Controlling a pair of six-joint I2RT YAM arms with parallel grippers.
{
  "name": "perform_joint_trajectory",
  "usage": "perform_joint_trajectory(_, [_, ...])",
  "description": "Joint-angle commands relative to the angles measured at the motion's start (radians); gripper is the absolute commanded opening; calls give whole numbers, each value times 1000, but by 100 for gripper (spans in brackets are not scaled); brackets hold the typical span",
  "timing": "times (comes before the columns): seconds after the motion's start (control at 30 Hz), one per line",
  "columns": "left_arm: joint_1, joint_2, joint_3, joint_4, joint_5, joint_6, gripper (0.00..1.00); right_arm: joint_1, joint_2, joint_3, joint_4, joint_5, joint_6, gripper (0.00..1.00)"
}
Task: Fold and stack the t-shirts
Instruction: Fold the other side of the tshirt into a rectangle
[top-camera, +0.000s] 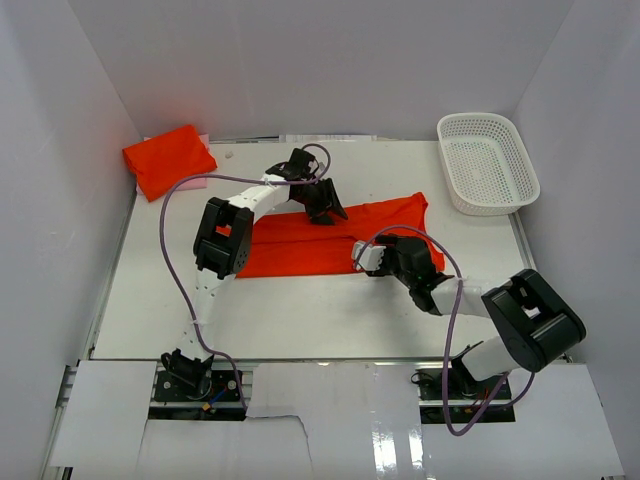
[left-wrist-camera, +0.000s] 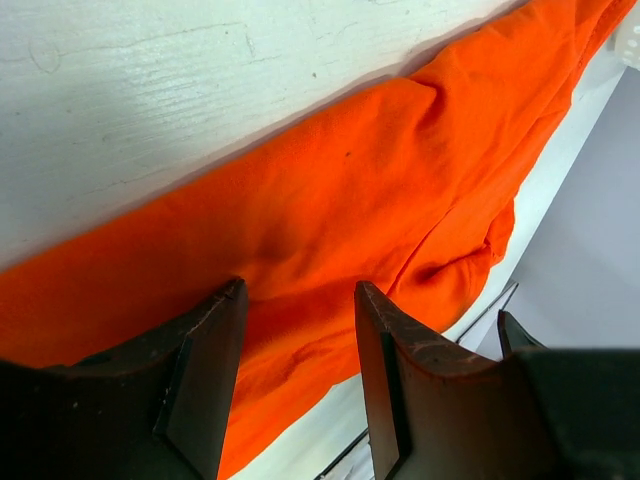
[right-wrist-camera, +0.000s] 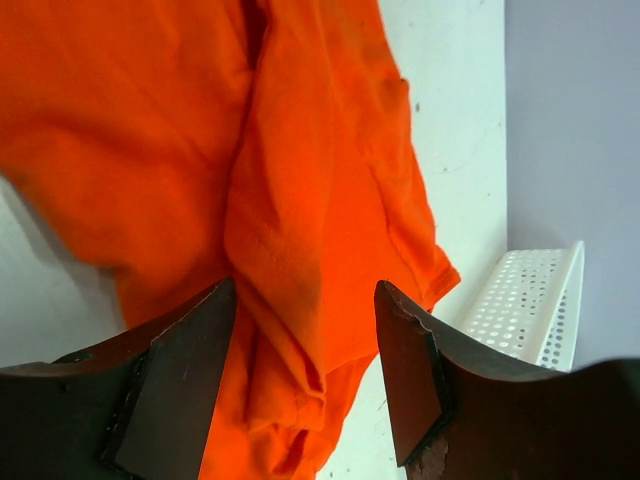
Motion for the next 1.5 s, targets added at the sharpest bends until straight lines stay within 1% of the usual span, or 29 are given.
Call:
perform_joint_trajectory(0.0, [-17, -43, -30, 4, -11, 6, 58, 16, 14, 48, 100, 32, -5, 64])
perform_joint_trajectory(0.17, [-23, -45, -32, 6, -11, 8, 58, 42, 35, 94, 99, 44, 31, 64])
perform_joint_trajectory(0.37, [-23, -45, -32, 5, -6, 8, 58, 63, 46, 175, 2, 36, 129, 64])
perform_joint_trajectory(0.53, [-25, -48, -36, 6, -5, 9, 58, 65, 54, 276, -131, 6, 228, 64])
perform_joint_trajectory(0.7, [-25, -54, -44, 6, -5, 11, 57, 65, 75, 351, -220, 12, 279, 64])
perform_joint_trajectory(0.83, [-25, -58, -50, 6, -5, 14, 57, 65, 69, 369, -302, 7, 259, 63])
perform_joint_trajectory(0.93, [-25, -55, -47, 6, -5, 13, 57, 63, 28, 341, -345, -3, 232, 63])
perform_joint_trajectory(1.03, [-25, -46, -42, 9, 9, 5, 57, 63, -37, 301, -354, -13, 170, 63])
perform_joint_trajectory(1.2, [-28, -46, -47, 10, 7, 3, 57, 54, -129, 188, -345, 1, 51, 63])
perform_joint_trajectory(1.27, [-28, -48, -55, 12, 4, 3, 57, 50, -140, 156, -340, 6, 31, 63])
perform_joint_trajectory(1.47, [-29, -54, -68, 15, 6, 3, 57, 42, -125, 140, -345, 7, 32, 63])
